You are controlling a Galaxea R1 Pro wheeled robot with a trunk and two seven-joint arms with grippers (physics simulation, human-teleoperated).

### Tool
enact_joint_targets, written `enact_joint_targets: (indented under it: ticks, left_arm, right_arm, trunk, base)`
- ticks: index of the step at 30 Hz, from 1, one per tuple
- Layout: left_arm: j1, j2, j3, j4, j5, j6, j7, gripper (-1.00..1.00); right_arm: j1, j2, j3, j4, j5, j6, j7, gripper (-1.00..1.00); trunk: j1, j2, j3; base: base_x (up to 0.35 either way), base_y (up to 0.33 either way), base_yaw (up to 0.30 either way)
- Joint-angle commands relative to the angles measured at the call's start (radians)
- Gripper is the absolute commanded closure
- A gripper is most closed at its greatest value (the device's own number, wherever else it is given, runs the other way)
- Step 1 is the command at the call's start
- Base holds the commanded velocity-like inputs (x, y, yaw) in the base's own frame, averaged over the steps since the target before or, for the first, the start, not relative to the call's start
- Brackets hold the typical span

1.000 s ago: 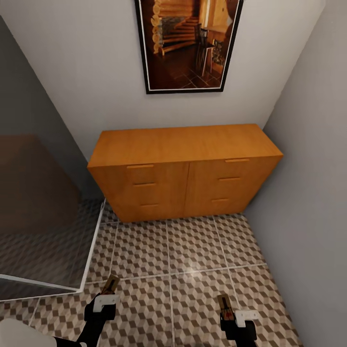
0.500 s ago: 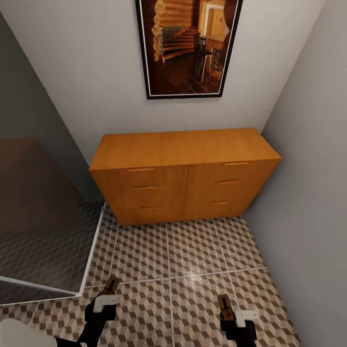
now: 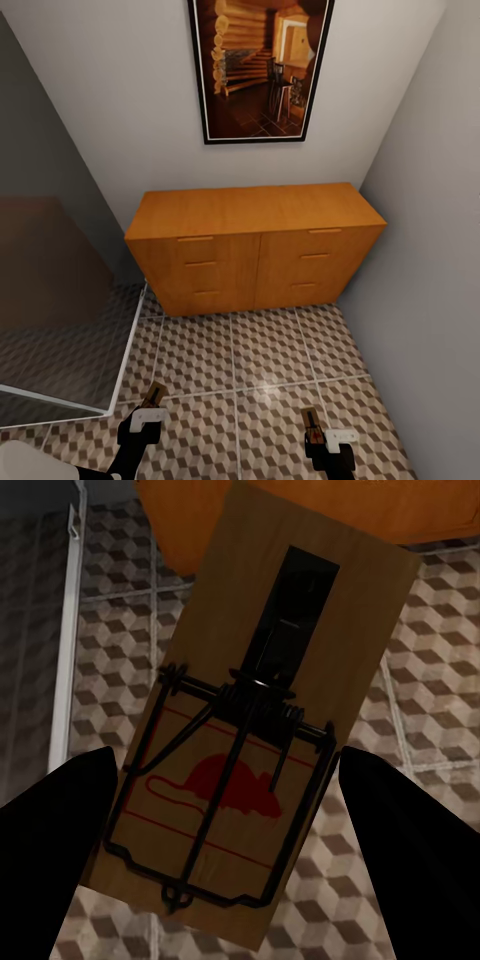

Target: Take the four mousetraps from the cabinet in the bathroom and place them on the bathroom floor. Make sure all four end up on the same floor surface, and ensure that at least two of them are either under or directly next to the same bathroom sink.

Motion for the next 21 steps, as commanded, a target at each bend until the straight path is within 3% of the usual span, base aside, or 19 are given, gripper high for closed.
enact_joint_targets:
  ticks: [1,21]
  left_arm:
    - [-0.002,0.0,-0.005,-0.003,-0.003,-0.003,0.009,1.0]
    - [-0.002,0.0,-0.005,-0.003,-0.003,0.0,0.009,1.0]
  right_arm:
    - [-0.001,-0.001,0.008,0.001,-0.001,-0.002,-0.012,1.0]
    - [-0.001,-0.001,0.007,0.001,-0.001,-0.002,-0.012,1.0]
  trunk:
    - [0.001,-0.002,0.0]
    - [0.001,-0.002,0.033]
  base:
    - [0.0,0.0,0.0]
    - [0.0,0.0,0.0]
